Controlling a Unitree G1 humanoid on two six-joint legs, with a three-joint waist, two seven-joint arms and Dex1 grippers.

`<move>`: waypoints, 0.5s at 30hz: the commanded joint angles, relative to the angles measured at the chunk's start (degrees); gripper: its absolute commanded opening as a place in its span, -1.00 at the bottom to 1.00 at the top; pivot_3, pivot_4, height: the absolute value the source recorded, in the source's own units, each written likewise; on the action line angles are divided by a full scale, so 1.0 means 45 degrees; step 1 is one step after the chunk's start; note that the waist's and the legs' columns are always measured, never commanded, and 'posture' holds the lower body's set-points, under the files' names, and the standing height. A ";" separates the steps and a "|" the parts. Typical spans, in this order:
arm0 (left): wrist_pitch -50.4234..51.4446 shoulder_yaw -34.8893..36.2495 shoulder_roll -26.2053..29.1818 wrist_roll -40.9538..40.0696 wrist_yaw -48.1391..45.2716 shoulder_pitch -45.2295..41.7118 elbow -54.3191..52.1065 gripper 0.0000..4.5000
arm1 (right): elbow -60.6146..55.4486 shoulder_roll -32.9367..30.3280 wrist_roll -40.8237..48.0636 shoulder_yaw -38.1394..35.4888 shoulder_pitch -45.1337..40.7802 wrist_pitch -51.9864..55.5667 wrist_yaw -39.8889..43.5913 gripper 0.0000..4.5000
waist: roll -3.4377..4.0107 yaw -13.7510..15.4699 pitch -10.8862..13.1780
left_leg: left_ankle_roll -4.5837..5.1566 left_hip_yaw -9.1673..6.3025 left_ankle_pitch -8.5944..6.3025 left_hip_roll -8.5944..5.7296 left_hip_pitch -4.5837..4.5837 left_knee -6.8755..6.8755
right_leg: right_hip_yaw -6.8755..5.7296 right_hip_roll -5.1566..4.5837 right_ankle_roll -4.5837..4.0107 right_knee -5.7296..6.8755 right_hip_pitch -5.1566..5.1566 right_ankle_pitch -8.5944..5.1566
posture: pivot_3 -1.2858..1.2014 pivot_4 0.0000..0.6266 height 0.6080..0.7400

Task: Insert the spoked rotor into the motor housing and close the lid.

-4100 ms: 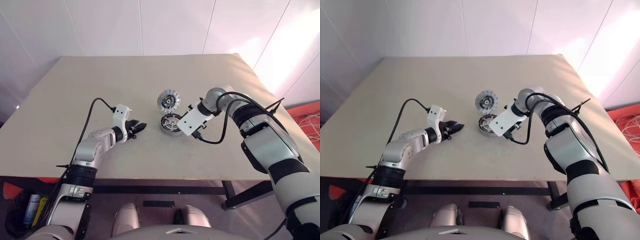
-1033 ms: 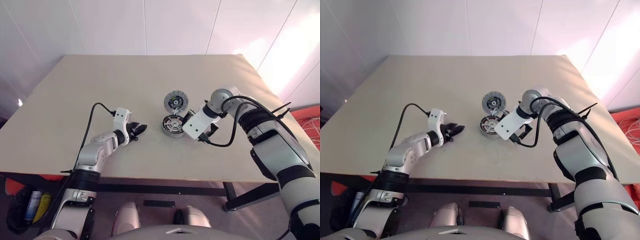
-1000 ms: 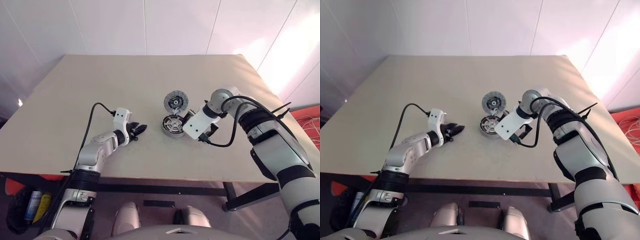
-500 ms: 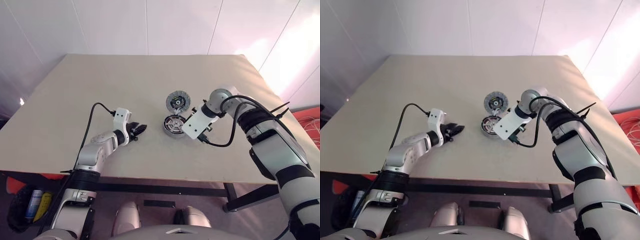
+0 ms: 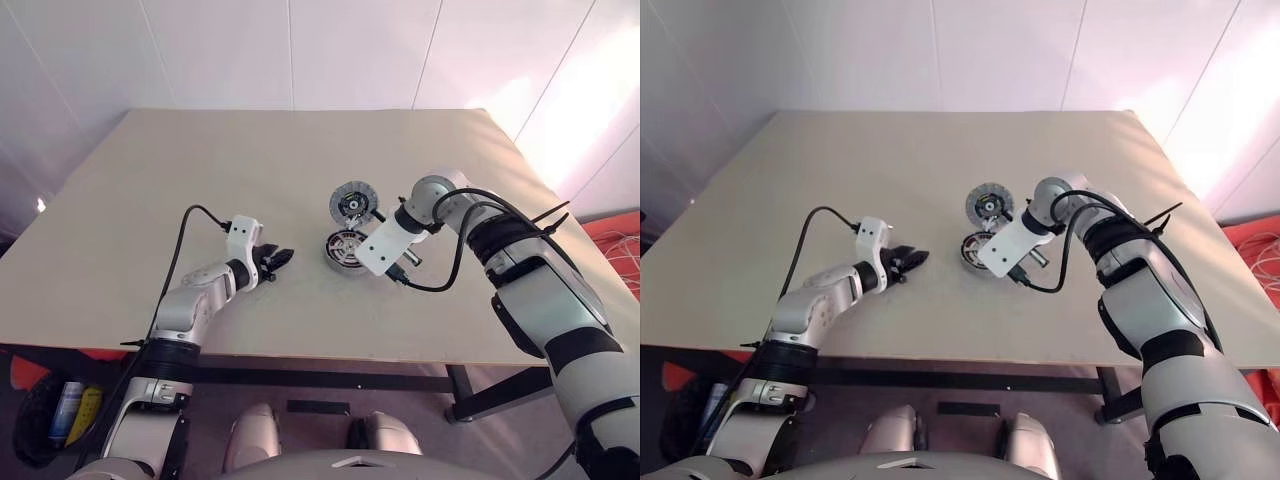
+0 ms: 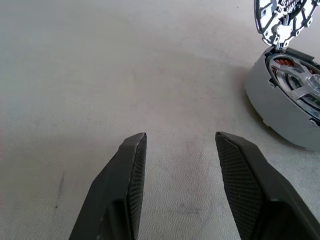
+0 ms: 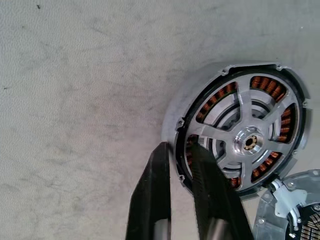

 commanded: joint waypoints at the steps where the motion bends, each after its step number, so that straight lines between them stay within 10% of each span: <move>1: -0.0280 0.0171 0.0080 -0.0020 -0.0091 -0.0328 -0.0166 0.03 | -0.0031 0.0013 -0.0009 -0.0128 -0.0309 0.0015 -0.0301 -0.99 | -0.0005 -0.0008 0.0006 | 0.0000 0.0000 0.0000 0.0000 -0.0002 0.0000 | 0.0000 0.0000 0.0000 0.0000 -0.0002 0.0000 | 0.03 -1.00 1.00; 15: -0.0462 0.0154 -0.0153 0.0013 0.0008 -0.0327 0.0029 0.03 | -0.0422 -0.0135 0.0162 -0.0305 -0.0350 0.0152 -0.0247 -0.99 | -0.0005 -0.0027 0.0008 | -0.0005 0.0001 0.0003 0.0002 0.0000 0.0000 | 0.0001 0.0001 -0.0001 0.0005 -0.0005 0.0000 | 0.03 -1.00 1.00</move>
